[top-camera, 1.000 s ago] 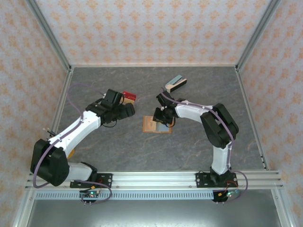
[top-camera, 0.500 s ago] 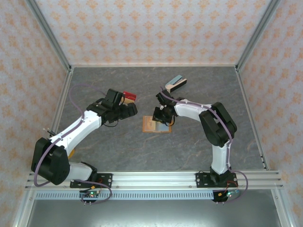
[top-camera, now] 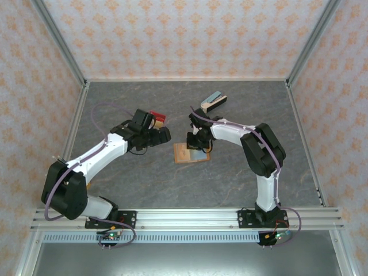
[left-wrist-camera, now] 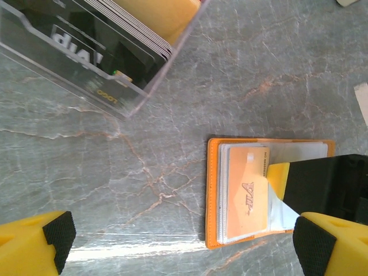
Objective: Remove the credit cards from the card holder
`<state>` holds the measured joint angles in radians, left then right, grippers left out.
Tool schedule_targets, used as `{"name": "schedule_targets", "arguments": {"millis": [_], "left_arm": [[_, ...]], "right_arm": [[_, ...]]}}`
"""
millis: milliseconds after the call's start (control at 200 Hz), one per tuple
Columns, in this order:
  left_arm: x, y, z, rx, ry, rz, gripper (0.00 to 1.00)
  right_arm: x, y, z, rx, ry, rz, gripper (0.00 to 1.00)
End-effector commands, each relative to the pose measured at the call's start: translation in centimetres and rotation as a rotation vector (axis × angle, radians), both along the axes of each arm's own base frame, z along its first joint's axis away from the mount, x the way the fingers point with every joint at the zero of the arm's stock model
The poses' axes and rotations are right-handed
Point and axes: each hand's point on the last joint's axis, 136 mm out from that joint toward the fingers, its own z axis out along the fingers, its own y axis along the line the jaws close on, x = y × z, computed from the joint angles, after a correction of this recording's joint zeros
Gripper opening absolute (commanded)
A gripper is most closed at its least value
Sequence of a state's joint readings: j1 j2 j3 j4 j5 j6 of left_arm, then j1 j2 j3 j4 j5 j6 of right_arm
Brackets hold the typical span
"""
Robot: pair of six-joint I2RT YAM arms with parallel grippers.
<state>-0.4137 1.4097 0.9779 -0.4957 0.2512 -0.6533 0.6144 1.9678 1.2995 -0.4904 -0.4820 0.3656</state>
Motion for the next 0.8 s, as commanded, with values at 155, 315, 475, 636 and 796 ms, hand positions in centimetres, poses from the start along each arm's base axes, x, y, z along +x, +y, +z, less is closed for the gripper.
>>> {"name": "schedule_targets", "arguments": {"millis": [155,315,475,636,796], "left_arm": [[-0.3,-3.2,-1.5,-0.059,0.026,-0.064,0.97],[-0.6,-6.1,-2.4,-0.142,0.053,-0.097,0.78],[-0.6,-7.7,-3.7,-0.18,0.088,-0.086,0.51],[-0.5,-8.7,-4.8,-0.196,0.12,-0.077,0.41],[-0.6,-9.2,-5.9,-0.184,0.154,-0.071,0.34]], "right_arm": [[-1.1,-2.2,2.1,-0.02,-0.046,0.055,0.12],[-1.1,-1.7,4.0,0.069,-0.056,-0.003,0.21],[-2.0,-1.3,3.4,0.137,0.001,-0.023,0.28],[-2.4,-0.9,2.7,0.182,0.046,-0.026,0.28],[-2.3,-1.0,1.8,0.179,0.07,-0.03,0.25]]}}
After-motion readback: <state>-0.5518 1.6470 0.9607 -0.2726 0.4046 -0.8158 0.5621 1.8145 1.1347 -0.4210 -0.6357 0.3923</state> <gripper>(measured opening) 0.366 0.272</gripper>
